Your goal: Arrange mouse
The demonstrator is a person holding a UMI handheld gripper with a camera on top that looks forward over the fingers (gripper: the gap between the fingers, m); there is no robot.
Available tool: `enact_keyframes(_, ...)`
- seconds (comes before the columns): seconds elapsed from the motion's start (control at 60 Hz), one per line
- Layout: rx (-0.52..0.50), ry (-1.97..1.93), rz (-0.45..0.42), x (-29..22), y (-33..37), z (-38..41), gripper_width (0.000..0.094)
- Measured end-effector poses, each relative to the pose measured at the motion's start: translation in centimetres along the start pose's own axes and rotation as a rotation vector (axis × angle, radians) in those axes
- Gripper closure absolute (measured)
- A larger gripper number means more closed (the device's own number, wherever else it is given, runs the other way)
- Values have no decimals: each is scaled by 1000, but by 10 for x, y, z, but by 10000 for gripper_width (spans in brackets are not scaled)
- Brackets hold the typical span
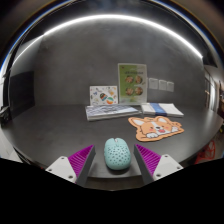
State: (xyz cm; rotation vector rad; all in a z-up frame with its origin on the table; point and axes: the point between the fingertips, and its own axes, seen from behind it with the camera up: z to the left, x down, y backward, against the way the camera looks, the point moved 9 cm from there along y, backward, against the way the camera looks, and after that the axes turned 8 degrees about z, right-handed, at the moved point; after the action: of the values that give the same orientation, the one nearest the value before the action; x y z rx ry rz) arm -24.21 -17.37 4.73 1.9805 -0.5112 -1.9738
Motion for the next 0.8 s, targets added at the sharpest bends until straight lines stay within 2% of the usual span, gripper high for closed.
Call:
enact_keyframes(0.1, -76, 16, 9, 10, -28, -4, 149)
enact_keyframes(0.117, -89, 15, 9, 11, -30, -4, 107)
enact_keyframes(0.15, -105, -2, -20, 8, -33, -6, 186)
enact_keyframes(0.217, -87, 7, -25, 9, -38, -13, 409)
enact_keyframes(0.3, -83, -16, -24, 10, -37, -14, 444)
enact_keyframes(0.4, -97, -12, 33, 4, -33, -16, 513)
enact_keyframes(0.467, -128, -44, 51, -11, -23, -13, 525)
enact_keyframes(0.567, -119, -24, -43, -67, 1, -35, 526)
enact_keyframes(0.7, 11, 27, -175, -145, 6, -96, 529)
enact_keyframes(0.8, 45, 9, -172, -165, -26, -141, 531)
